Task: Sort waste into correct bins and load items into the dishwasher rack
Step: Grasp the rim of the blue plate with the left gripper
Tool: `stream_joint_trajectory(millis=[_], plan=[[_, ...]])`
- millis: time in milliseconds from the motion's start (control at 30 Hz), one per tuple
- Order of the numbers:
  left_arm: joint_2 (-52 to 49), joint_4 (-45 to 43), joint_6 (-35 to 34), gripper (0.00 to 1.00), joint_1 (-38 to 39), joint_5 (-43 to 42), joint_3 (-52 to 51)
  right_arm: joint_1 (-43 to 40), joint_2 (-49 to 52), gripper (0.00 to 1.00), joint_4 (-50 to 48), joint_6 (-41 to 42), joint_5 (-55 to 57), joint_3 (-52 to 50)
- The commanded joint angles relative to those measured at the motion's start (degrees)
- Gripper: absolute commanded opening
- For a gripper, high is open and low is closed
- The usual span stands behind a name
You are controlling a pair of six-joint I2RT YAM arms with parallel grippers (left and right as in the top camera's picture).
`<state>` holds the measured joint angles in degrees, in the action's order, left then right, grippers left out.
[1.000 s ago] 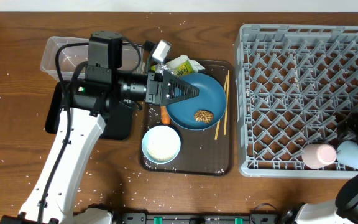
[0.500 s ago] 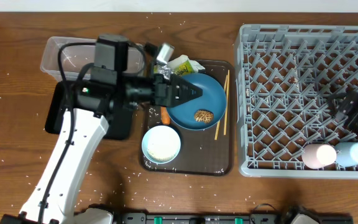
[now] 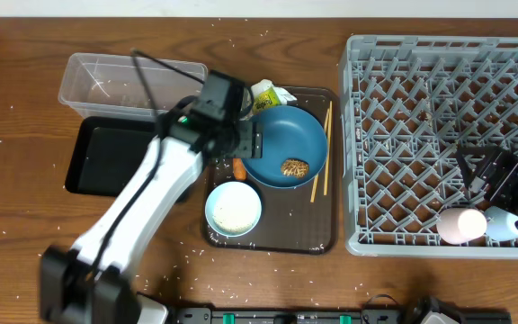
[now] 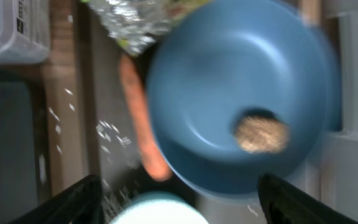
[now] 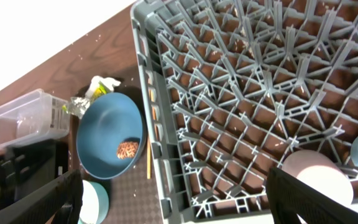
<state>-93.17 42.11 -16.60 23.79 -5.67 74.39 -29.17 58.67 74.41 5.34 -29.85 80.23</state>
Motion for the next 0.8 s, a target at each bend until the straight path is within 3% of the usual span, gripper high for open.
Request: stream_joint_trajectory(millis=[0,100,400,500,700,767], plan=[[-6.12,-2.01,0.24,0.76,0.02,6.4,-0.83,0.81,0.63,0.86,0.57,-1.14,-0.83,0.22],[-10.78,-5.14,-1.16,0.75,0.02,6.34,-0.81,0.81,1.05,0.86,1.25,-1.16,-0.83,0.22],[-17.44,-9.49,-2.58,0.44,0.02,5.64,-0.83,0.87,1.73,0.84,1.66,-1.16,-0.81,0.17],[-19.63,-10.47,-2.58,0.29,0.09,2.67,-0.83,1.29,2.38,0.84,1.64,-1.14,-0.81,0.17],[-22.73,-12.94,-2.6,0.13,0.09,-2.45,-0.83,3.41,4.31,0.83,1.68,-1.16,-0.79,0.17],[-22.73,-13.14,-2.56,0.13,0.07,-2.23,-0.83,4.15,4.85,0.82,1.68,-1.16,-0.79,0.17]])
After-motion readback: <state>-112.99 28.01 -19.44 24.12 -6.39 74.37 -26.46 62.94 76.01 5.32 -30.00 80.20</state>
